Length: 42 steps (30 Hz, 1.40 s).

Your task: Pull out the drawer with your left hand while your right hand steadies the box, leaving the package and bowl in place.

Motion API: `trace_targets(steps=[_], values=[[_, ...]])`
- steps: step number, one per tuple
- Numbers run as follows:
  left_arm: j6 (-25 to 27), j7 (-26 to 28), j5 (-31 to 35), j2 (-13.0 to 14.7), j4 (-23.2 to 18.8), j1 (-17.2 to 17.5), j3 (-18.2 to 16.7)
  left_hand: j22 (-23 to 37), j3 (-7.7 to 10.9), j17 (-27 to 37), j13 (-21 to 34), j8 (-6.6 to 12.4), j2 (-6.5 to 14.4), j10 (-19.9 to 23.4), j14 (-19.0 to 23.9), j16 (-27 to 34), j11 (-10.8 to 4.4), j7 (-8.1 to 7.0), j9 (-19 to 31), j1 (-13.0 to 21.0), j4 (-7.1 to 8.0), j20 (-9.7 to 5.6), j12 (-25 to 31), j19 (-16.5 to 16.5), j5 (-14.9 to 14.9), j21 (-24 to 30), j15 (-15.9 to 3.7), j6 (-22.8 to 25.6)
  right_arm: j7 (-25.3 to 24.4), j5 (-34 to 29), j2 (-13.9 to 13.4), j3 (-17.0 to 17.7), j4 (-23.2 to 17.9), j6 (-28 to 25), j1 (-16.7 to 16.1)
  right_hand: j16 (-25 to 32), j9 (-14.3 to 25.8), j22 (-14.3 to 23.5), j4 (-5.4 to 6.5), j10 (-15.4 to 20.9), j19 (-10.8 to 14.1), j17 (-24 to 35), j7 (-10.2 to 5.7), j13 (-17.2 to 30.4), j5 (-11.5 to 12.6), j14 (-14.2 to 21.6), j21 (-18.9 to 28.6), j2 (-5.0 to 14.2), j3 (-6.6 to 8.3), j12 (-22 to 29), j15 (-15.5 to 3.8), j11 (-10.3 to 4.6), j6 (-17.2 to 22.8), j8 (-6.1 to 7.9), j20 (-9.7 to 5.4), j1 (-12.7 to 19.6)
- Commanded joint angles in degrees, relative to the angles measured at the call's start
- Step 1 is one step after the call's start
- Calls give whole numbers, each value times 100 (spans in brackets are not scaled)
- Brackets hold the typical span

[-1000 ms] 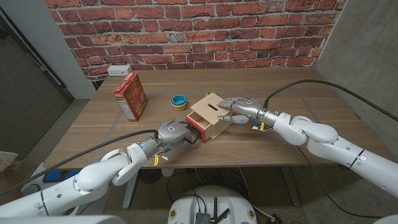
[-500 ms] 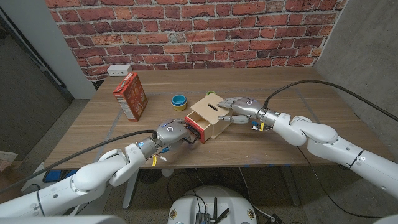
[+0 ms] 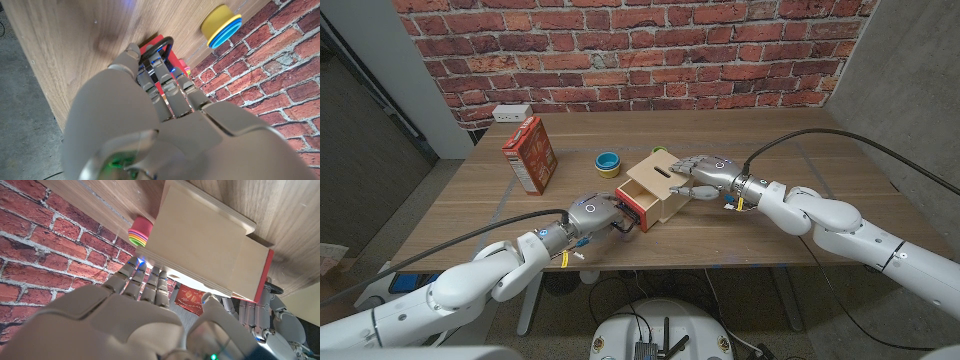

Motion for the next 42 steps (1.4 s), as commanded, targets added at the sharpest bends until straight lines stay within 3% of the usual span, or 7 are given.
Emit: trace_targets(steps=[1,17,42], values=[[233,-12,-64,86,-154,292,-128,-1,-23,4,15,-5,35,30,166,32,-1,-29,33,17,11,-943,32,46,28,3,-458,38,-23,-68,19,-35,18,-40,28,4,9,10,32,20,-18,-4,29,18,30,4,-3,196,1,10,-227,34,7,2,-374,-48],[366,-36,-176,230,-301,545,-296,-1,-37,3,10,-7,49,20,164,29,8,-38,33,12,19,-942,23,49,31,1,-458,33,-3,-59,88,-103,98,-5,126,-27,10,8,54,0,-33,-8,36,19,31,-45,-4,209,5,-7,-232,45,10,-2,-402,-49],[828,-328,248,-86,-560,706,-107,-2,-59,3,8,-6,58,23,161,27,4,-53,33,19,15,-942,20,45,37,-2,-458,26,10,-49,63,-120,148,16,170,-41,10,8,79,-4,-5,-10,50,21,29,-51,10,201,-4,-14,-226,71,3,-8,-415,-55]])
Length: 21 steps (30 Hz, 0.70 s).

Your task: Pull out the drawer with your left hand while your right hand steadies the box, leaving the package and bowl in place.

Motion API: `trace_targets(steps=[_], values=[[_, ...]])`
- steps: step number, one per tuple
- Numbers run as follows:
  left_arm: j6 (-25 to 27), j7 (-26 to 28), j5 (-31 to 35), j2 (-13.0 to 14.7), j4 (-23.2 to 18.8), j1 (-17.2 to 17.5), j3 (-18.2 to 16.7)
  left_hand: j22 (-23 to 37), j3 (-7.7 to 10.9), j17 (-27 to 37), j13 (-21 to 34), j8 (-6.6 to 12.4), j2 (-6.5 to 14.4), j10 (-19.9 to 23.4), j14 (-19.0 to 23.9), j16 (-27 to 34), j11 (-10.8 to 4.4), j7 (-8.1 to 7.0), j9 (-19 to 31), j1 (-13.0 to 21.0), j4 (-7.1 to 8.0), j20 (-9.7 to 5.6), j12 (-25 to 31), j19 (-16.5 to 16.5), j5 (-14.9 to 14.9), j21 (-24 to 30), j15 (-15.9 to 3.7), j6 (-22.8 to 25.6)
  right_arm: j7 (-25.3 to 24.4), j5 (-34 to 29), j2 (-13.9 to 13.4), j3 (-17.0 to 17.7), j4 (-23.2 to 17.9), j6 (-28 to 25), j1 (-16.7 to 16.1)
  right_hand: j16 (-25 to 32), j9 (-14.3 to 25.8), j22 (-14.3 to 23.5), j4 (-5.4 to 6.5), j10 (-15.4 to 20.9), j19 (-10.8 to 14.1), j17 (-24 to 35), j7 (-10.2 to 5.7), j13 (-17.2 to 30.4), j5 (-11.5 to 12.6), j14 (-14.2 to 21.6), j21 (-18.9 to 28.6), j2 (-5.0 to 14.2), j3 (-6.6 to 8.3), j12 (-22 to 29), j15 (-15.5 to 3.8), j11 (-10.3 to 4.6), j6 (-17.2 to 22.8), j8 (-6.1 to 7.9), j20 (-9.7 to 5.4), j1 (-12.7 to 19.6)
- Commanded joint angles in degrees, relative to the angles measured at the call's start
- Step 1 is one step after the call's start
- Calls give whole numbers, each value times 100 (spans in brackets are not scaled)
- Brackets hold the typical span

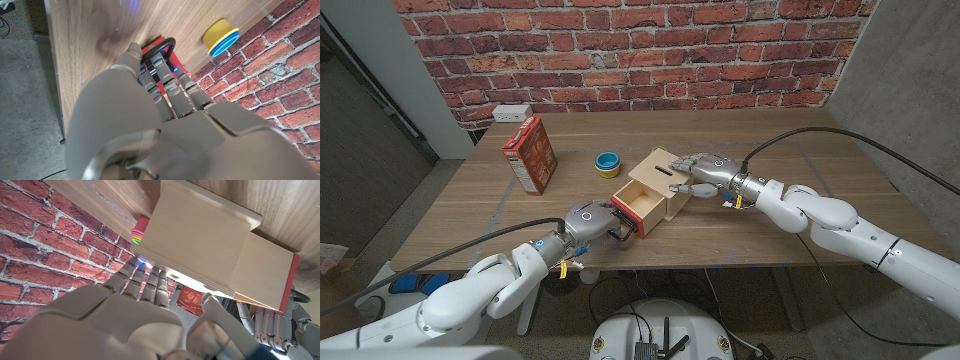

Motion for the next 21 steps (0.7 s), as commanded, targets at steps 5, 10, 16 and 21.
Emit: trace_targets(steps=[5,10,16,21], values=[[327,-257,301,-217,-203,124,130,-7,-15,7,10,-3,64,16,168,26,-1,-20,33,16,18,-941,32,45,38,-17,-457,2,43,46,-32,0,22,9,15,-16,7,8,41,33,7,17,59,16,28,-2,14,195,-11,-7,-220,55,4,-12,-427,-60],[440,-326,384,-262,-283,197,138,-7,-19,6,10,-4,64,19,172,26,-4,-27,33,15,18,-940,34,46,39,-16,-457,-1,41,55,-39,0,45,30,29,-17,7,8,49,39,15,19,60,16,27,-3,16,191,-18,-6,-224,58,8,-11,-428,-66],[603,-401,438,-275,-387,344,92,-7,-20,5,7,-2,71,12,171,25,-1,-21,33,13,19,-939,28,51,40,-14,-457,0,23,72,-45,0,77,71,44,-14,7,8,58,35,22,21,61,16,27,7,17,190,-24,-9,-223,61,6,-12,-431,-71],[693,-407,411,-144,-481,550,-47,-7,-24,5,8,1,72,16,173,25,-4,-9,33,14,17,-939,31,52,39,-14,-457,8,36,87,-45,0,89,85,56,-17,7,9,63,34,26,22,67,16,27,1,18,190,-27,-10,-222,61,4,-13,-433,-73]])
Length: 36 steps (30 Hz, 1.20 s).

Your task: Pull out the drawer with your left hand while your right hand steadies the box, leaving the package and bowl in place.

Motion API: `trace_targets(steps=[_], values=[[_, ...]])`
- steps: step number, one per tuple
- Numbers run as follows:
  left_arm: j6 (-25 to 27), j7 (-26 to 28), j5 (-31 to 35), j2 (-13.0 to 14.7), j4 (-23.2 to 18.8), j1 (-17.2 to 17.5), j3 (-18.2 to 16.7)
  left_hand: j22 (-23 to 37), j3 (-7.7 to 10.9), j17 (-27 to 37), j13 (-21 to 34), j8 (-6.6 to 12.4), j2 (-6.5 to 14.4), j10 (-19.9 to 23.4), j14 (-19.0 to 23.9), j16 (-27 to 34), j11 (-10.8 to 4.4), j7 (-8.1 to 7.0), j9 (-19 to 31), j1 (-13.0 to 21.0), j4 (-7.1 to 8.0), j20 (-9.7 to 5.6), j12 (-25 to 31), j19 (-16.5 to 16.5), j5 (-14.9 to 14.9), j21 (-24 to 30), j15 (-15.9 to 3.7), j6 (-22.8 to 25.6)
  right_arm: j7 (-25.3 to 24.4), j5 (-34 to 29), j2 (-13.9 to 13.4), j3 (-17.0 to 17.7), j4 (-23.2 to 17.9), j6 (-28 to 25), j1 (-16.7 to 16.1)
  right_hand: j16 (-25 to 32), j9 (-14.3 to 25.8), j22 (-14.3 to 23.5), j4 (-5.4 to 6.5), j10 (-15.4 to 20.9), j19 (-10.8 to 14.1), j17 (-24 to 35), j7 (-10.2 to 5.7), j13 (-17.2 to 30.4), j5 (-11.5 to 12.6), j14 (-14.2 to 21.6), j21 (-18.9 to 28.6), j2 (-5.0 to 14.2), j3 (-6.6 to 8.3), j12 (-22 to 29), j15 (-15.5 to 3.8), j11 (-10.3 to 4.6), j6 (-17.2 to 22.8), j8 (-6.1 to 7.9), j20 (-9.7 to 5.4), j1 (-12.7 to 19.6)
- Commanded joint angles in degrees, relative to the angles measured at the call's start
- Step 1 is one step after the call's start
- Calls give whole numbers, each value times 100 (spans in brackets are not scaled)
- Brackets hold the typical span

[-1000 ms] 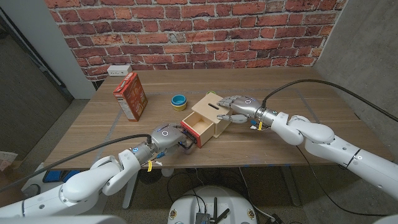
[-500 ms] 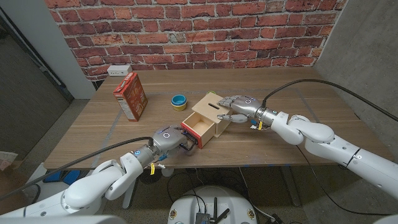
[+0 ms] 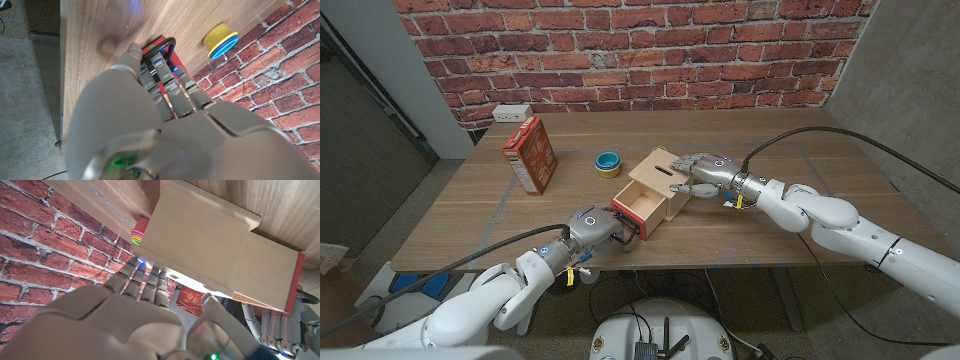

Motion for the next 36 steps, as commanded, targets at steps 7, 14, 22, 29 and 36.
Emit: trace_targets(steps=[7,14,22,29,36], values=[[344,-50,-38,230,-236,559,-375,-4,-6,4,22,2,76,9,171,41,-11,-15,29,25,-5,-940,42,35,42,-6,-457,5,39,19,22,-13,34,15,41,-21,11,9,49,30,28,7,46,25,27,-2,16,190,-9,33,-213,24,34,-14,-428,-75],[319,18,-119,309,-224,657,-489,-4,-13,5,24,5,76,15,171,41,-4,-12,29,21,-1,-941,47,35,41,-7,-457,10,72,11,42,-15,-5,-58,24,-28,11,9,56,29,25,8,42,25,27,-17,14,189,-13,31,-224,17,35,-14,-424,-76],[369,39,-187,355,-239,778,-615,-4,-20,5,28,5,77,36,173,42,-3,-21,28,12,4,-940,57,37,40,-7,-457,11,85,-17,84,-48,8,-84,54,-29,11,9,61,29,32,8,40,25,28,-14,15,191,-15,31,-210,16,31,-15,-422,-75],[450,24,-193,359,-301,923,-672,-4,-22,5,25,2,76,28,178,43,-6,-7,29,17,0,-940,51,39,41,-6,-457,3,93,-7,94,-61,13,-92,64,-32,11,9,66,21,35,9,42,25,29,-18,15,191,-19,27,-216,16,32,-15,-418,-75],[496,36,-137,313,-306,996,-651,-3,-25,6,23,4,77,21,188,46,-1,-6,29,16,1,-940,46,43,42,-5,-457,8,90,-14,98,-70,11,-100,72,-34,11,9,71,19,38,10,44,25,30,-22,15,192,-21,26,-217,6,36,-14,-422,-74]])
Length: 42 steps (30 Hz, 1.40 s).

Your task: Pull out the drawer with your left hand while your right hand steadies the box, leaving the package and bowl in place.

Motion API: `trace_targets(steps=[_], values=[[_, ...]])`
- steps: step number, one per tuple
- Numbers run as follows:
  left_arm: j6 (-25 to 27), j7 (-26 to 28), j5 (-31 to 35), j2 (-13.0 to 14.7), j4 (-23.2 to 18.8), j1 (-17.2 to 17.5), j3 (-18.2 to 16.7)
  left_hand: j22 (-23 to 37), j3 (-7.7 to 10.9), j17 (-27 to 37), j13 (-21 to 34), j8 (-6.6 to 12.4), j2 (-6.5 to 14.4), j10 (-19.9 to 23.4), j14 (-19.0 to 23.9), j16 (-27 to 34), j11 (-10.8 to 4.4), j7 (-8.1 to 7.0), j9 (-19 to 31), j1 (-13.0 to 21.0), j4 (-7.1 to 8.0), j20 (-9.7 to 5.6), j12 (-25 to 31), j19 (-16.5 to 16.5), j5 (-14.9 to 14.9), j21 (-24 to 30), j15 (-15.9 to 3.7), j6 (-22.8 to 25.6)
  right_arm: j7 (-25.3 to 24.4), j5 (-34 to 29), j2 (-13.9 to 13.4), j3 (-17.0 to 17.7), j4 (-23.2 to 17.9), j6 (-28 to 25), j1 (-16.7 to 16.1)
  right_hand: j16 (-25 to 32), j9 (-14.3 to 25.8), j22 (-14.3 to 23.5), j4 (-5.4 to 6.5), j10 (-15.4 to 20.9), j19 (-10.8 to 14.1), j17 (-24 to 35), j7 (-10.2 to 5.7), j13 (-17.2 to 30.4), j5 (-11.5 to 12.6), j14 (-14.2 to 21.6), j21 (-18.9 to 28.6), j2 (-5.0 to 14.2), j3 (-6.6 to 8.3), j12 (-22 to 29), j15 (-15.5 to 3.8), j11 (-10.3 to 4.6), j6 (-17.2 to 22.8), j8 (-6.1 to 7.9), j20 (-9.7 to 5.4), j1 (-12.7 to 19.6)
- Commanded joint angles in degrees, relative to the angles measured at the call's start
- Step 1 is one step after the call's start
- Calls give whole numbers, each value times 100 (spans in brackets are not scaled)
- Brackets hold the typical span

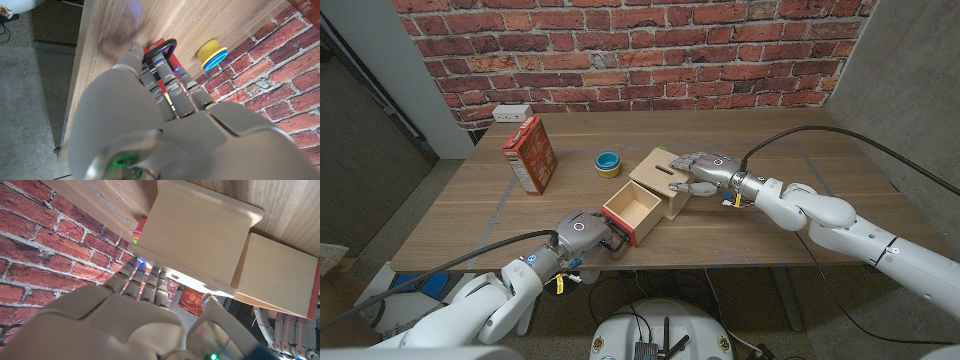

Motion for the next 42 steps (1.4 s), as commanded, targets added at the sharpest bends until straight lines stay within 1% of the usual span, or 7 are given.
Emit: trace_targets(steps=[1,7,16,21,32,39,42], values=[[69,18,21,-20,-31,159,-45,10,-23,27,16,1,41,17,177,47,2,-13,22,7,4,-939,-8,44,42,0,-470,3,8,-7,19,-20,1,-3,17,-7,7,10,49,34,37,12,45,25,30,-21,14,192,3,21,-216,-2,39,-13,-415,-74],[182,-2,37,-75,-48,234,-72,10,-23,26,14,4,41,17,173,43,0,-18,22,5,3,-940,-10,46,42,0,-470,9,24,-7,25,-29,21,12,49,-9,7,9,52,25,36,13,46,25,30,-26,13,193,0,17,-216,5,35,-15,-418,-74],[336,-16,55,-49,-65,380,-232,10,-25,26,15,4,39,20,171,42,-4,-18,22,5,0,-940,-9,48,42,0,-471,9,35,-6,64,-71,91,64,114,-18,7,9,56,20,40,13,38,25,31,-43,13,194,-2,16,-214,6,32,-16,-408,-71],[324,-9,15,-9,-50,436,-333,10,-26,26,15,5,41,23,175,43,-3,-8,22,5,1,-940,-7,50,43,0,-470,10,38,-16,77,-86,103,64,132,-18,7,10,57,7,44,14,41,25,32,-43,14,196,-2,11,-215,7,32,-16,-400,-69],[287,74,-14,-70,18,472,-394,10,-28,24,14,-12,35,13,165,37,-2,-15,22,11,-2,-941,-12,52,45,-1,-471,-32,53,-30,84,-92,77,4,121,-24,7,10,57,5,44,12,30,26,34,-51,13,200,1,13,-205,-13,33,-15,-387,-60],[254,65,-20,-85,44,463,-411,6,-63,16,-9,-55,-66,-165,59,4,7,-8,24,-31,-1,-937,-67,21,52,-13,-469,-190,63,-61,83,-98,43,-32,115,-33,8,10,54,-7,48,11,22,26,35,-69,13,197,1,10,-217,-24,26,-17,-381,-54],[212,91,-45,-53,55,485,-454,4,-76,-3,-18,-68,-140,-280,-70,-38,1,-37,24,-65,-1,-934,-82,2,61,-19,-465,-279,47,-64,84,-97,40,-36,110,-33,8,11,51,-11,47,9,5,26,36,-67,12,198,5,10,-218,-25,17,-20,-368,-49]])
